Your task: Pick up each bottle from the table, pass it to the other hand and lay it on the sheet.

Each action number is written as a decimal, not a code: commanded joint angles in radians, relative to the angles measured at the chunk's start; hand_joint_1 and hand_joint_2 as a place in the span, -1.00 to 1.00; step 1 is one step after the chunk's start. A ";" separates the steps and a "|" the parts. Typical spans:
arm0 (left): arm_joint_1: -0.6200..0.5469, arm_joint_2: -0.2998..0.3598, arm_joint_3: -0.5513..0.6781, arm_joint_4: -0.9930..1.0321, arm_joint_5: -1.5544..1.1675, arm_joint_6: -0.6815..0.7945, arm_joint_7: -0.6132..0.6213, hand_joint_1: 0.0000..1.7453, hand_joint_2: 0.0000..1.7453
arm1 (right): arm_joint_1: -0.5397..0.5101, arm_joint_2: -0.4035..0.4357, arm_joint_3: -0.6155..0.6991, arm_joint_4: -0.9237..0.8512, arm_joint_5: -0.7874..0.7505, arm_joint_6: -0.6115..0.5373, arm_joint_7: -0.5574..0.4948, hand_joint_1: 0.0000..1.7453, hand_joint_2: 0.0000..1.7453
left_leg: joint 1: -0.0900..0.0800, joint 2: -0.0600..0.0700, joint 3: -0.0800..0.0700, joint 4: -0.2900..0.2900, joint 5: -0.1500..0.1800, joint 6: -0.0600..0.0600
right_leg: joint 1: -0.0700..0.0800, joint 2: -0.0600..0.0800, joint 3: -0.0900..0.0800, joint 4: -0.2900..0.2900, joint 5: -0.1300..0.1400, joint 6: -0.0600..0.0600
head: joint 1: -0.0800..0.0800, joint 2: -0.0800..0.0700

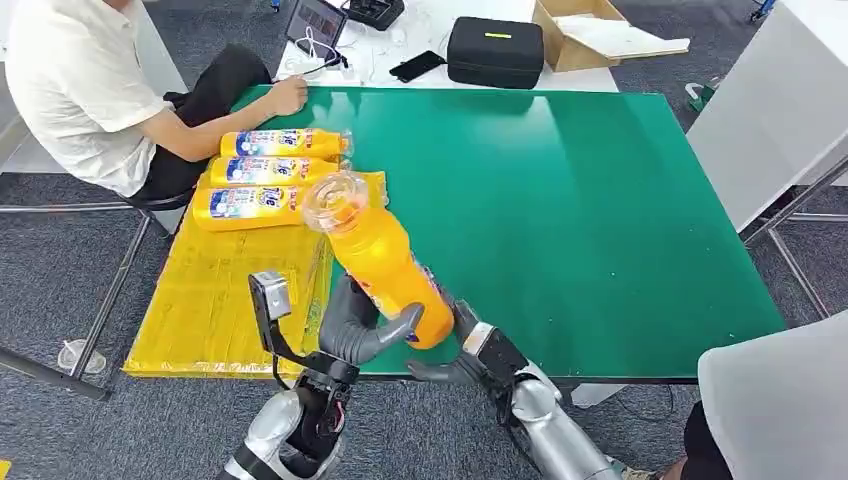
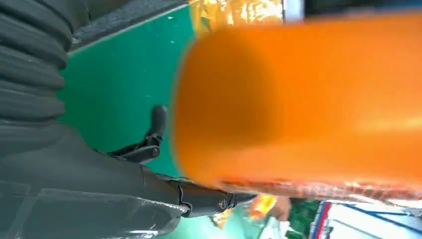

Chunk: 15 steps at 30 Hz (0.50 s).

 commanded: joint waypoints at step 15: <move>0.065 0.148 0.157 -0.132 -0.388 0.304 -0.023 1.00 1.00 | 0.152 0.054 -0.372 -0.170 0.087 -0.617 -0.084 -1.00 1.00 | 0.000 0.001 0.002 -0.001 -0.001 0.000 | 0.000 0.000 0.002 0.000 -0.001 -0.001 | 0.000 0.000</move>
